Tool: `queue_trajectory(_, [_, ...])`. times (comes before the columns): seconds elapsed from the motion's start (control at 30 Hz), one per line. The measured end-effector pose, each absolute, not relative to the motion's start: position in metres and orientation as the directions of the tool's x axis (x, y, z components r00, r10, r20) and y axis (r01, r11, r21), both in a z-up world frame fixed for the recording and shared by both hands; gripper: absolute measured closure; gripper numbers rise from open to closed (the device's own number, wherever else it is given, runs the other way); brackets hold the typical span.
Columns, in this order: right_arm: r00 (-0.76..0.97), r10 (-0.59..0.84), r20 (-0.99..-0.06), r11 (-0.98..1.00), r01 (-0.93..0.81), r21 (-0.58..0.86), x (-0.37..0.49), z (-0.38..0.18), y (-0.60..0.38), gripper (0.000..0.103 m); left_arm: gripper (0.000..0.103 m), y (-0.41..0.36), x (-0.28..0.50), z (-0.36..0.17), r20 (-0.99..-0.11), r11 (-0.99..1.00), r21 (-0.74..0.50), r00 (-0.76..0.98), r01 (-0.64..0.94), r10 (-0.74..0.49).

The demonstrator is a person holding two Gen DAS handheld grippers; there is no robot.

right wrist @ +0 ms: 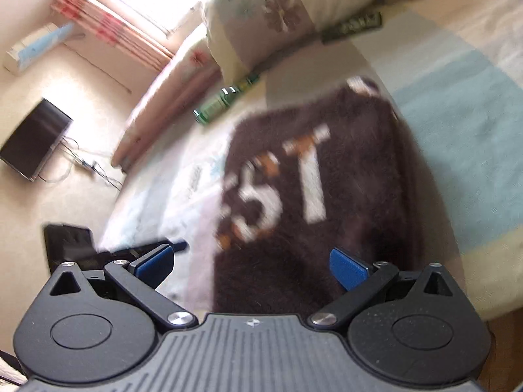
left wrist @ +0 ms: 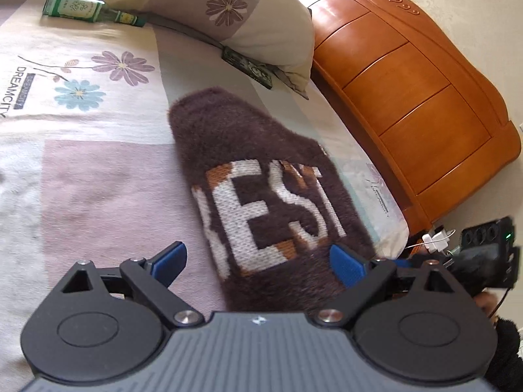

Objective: Fold clothes
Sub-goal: 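Close both grippers on the folded sweater's edges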

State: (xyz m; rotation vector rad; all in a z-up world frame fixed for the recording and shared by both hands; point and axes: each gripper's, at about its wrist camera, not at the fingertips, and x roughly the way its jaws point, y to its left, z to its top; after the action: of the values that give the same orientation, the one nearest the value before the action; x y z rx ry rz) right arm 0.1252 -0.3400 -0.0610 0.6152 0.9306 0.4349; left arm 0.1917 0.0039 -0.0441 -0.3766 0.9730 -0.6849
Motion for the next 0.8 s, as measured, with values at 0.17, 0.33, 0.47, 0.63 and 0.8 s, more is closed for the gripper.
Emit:
queue_trajectory(0.17, [0.528,0.575,-0.624,0.768,-0.086,0.635,0.109,-0.075,-0.346,0.0,0.009,-0.009,0.193,-0.039,-0.65,0.749,-0.545,0.373,0.377,-0.662])
queue_trajectory(0.33, [0.588,0.581,-0.563,0.748,-0.111,0.655,0.098,-0.049,-0.364,0.0,0.009,-0.013,0.204,-0.034,-0.64,0.753,-0.559,0.395,0.349,-0.658])
queue_trajectory(0.47, [0.626,0.559,-0.544,0.73,-0.06,0.68,0.104,-0.05,-0.397,0.0,0.009,-0.015,0.216,-0.043,-0.63,0.73,-0.61,0.371,0.308,-0.683])
queue_trajectory(0.63, [0.619,0.587,-0.522,0.642,0.037,0.766,0.123,-0.08,-0.436,0.0,0.009,-0.018,0.232,-0.059,-0.639,0.714,-0.657,0.324,0.241,-0.698])
queue_trajectory(0.8, [0.572,0.659,-0.488,0.566,0.05,0.823,0.157,-0.109,-0.449,0.0,0.009,-0.022,0.249,-0.076,-0.628,0.679,-0.713,0.273,0.174,-0.729])
